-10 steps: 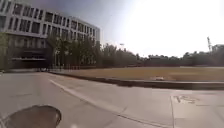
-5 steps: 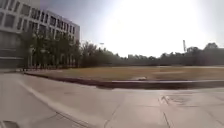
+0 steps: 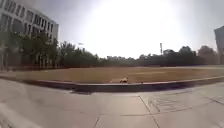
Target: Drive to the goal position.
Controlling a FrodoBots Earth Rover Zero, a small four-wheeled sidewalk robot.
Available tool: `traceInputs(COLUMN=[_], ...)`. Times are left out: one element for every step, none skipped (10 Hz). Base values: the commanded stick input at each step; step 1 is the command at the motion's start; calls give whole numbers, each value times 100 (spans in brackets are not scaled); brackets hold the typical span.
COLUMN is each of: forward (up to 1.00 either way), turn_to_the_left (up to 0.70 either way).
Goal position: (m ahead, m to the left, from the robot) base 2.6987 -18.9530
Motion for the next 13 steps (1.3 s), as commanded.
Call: traceInputs(forward=[70,70,70,70,70,70,70,70,70,70,70,70,70], turn_to_the_left=[-35,-35,-35,-35,-35,-35,-35,-35,-35,-35,-35,-35,-35])
